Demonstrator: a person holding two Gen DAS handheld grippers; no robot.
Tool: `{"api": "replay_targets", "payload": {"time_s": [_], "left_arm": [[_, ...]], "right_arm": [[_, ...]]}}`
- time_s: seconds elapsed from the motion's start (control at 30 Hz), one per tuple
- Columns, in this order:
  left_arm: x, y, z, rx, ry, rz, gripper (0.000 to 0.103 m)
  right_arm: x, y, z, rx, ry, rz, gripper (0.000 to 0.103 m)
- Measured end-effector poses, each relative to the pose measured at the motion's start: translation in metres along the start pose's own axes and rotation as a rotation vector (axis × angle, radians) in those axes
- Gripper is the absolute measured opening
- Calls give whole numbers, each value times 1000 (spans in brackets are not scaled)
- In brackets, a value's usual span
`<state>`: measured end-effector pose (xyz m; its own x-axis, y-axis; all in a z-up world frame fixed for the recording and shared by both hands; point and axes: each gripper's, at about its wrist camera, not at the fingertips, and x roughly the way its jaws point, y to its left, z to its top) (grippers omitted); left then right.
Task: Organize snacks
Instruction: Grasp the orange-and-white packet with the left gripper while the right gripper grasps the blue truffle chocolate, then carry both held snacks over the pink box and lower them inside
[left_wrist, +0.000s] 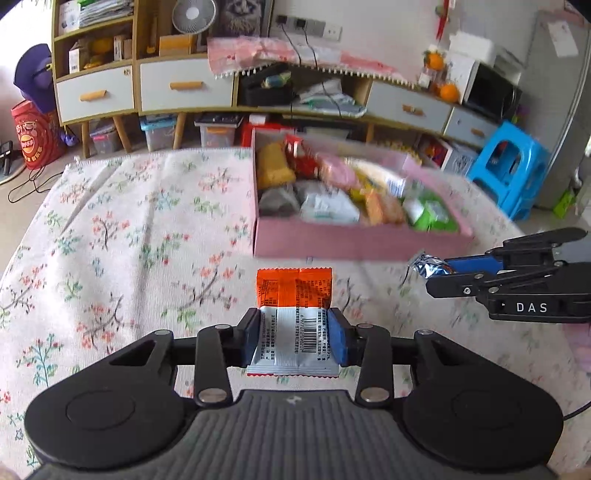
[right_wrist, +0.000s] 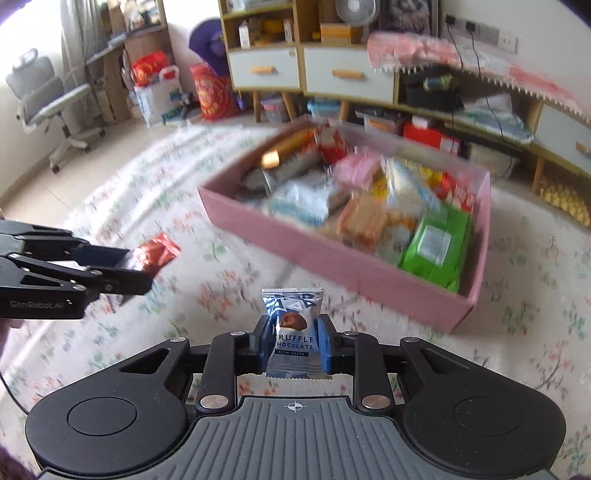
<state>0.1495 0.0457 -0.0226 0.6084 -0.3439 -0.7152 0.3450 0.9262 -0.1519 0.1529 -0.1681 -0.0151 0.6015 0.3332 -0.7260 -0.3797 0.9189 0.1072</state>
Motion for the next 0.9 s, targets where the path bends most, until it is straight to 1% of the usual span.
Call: {"api": "replay_targets", "payload": {"time_s": [0.17, 0.3, 0.43, 0.63, 0.83, 0.9], "left_arm": [[2, -3, 22, -27, -65, 1, 36], [16, -8, 40, -52, -104, -10, 36], [39, -15, 52, -36, -116, -3, 36], [60, -21, 54, 26, -112, 31, 36], [62, -22, 51, 56, -115, 50, 37], [61, -22, 51, 57, -119, 52, 39]], "right_arm": [[-9, -15, 19, 72, -77, -3, 24], [5, -30, 29, 160, -88, 0, 24], [22, -38, 37, 239, -96, 11, 24], [41, -43, 47, 284, -135, 21, 24], [53, -46, 50, 321, -146, 40, 25], [55, -48, 50, 346, -152, 47, 26]]}}
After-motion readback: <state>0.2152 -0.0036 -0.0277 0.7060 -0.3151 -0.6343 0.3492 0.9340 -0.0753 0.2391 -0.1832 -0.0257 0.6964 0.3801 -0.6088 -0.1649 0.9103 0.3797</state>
